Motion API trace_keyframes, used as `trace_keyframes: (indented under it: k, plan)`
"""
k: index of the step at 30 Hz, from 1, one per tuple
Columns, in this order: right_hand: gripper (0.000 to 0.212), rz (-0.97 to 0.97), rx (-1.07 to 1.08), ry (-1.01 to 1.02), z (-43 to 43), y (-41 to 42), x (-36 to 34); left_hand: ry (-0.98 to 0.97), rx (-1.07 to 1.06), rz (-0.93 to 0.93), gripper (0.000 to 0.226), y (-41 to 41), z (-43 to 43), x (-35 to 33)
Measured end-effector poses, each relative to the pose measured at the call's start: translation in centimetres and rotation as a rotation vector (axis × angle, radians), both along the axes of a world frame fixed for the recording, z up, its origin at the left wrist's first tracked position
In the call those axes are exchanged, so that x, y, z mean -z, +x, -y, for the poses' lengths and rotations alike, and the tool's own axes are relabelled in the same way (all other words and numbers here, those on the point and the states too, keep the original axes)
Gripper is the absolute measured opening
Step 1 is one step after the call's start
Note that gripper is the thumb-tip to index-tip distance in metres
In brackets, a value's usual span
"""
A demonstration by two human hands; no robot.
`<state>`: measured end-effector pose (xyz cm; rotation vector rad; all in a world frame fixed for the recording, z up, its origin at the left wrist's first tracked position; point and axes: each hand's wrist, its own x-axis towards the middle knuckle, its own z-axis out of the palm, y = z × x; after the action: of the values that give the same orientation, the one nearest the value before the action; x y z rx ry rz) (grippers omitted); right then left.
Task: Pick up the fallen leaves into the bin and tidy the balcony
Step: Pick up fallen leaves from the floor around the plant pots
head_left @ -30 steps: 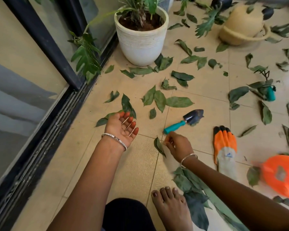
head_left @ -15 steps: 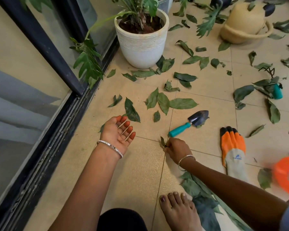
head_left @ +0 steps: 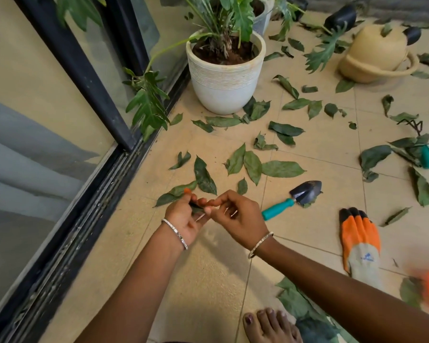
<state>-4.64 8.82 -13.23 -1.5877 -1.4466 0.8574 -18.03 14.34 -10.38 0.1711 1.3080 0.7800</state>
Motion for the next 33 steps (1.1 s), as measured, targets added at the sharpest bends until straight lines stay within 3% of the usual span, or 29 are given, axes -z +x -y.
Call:
trace_keyframes:
  k: [4,9,12,17,20,23,26,28,33]
  plan:
    - [0.018,0.382,0.032,-0.090,-3.1,4.8,4.8,-0.021,-0.080,0.000,0.036,-1.6,-0.4,0.6]
    - [0.059,0.724,-0.274,-0.303,-7.1,7.4,9.2,0.029,-0.039,-0.043,0.031,-3.2,-0.8,0.6]
    - [0.052,0.836,-0.251,-0.329,-7.9,6.8,10.3,0.022,0.004,-0.034,0.028,-4.1,-0.7,0.7]
    - [0.027,1.017,-0.175,-0.140,-7.6,6.5,9.8,0.008,0.072,-0.046,0.022,-5.6,-0.5,1.2]
    - [0.024,0.782,-0.048,-0.134,-7.8,5.9,8.5,-0.018,0.054,-0.036,0.025,-6.4,-0.3,1.7]
    - [0.013,0.414,0.078,0.105,-6.9,2.0,5.9,-0.089,0.033,0.016,0.038,-6.8,0.3,2.3]
    - [0.011,0.117,0.016,0.215,-4.9,-3.9,3.3,-0.108,0.027,0.076,0.056,-6.7,1.0,2.6]
    - [0.012,0.075,-0.103,0.244,-3.6,-6.8,2.6,-0.083,0.031,0.101,0.060,-6.5,1.3,2.4]
    - [0.018,0.200,-0.383,0.346,-2.4,-9.1,3.5,-0.107,-0.002,0.019,0.041,-6.7,0.9,1.9]
